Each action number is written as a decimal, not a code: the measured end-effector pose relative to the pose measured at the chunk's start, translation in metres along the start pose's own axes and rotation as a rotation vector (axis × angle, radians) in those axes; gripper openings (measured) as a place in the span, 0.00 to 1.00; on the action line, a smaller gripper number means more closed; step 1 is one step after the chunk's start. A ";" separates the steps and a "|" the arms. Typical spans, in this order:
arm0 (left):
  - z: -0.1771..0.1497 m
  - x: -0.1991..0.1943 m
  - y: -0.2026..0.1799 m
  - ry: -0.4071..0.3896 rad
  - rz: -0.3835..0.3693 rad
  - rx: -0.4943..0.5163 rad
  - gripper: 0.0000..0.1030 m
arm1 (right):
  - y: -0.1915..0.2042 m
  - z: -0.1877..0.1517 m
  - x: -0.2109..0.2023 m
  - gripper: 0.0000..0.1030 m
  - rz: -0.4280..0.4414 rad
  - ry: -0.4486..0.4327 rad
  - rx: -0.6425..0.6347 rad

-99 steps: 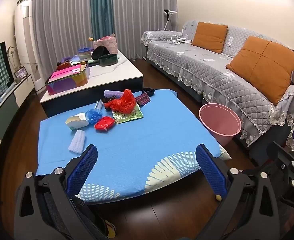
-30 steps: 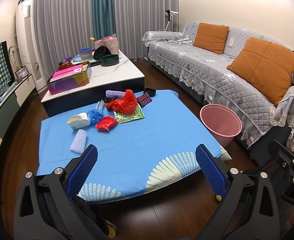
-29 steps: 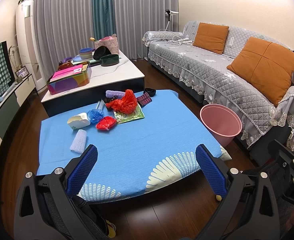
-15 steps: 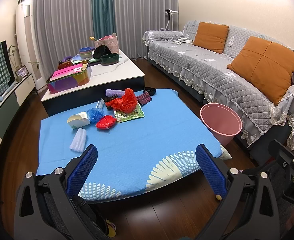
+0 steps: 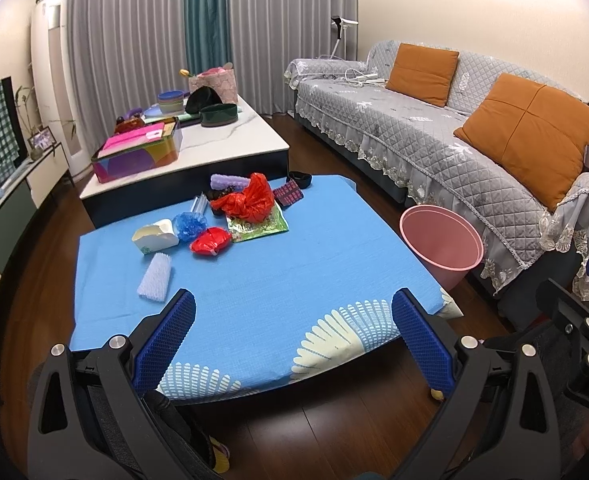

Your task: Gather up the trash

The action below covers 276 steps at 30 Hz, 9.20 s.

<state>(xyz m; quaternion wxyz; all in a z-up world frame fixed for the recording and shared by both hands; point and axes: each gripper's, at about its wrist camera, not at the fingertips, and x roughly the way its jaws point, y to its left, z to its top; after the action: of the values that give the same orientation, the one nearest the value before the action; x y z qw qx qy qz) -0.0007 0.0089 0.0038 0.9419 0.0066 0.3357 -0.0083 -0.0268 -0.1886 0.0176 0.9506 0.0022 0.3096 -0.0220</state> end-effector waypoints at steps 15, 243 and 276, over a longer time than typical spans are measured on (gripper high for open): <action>0.009 0.052 0.134 0.119 0.169 -0.259 0.93 | 0.073 0.047 0.100 0.96 0.221 0.063 -0.171; 0.100 0.266 0.103 0.273 0.193 -0.138 0.86 | 0.034 0.129 0.311 0.95 0.165 0.054 -0.032; 0.104 0.281 0.192 0.264 0.330 -0.262 0.86 | 0.124 0.118 0.364 0.95 0.299 0.212 -0.201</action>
<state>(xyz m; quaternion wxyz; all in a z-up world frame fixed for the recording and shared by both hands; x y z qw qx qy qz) 0.2868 0.1956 -0.0921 0.8713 -0.0600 0.4483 0.1903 0.3423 -0.0817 -0.1026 0.9008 -0.0442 0.4049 0.1507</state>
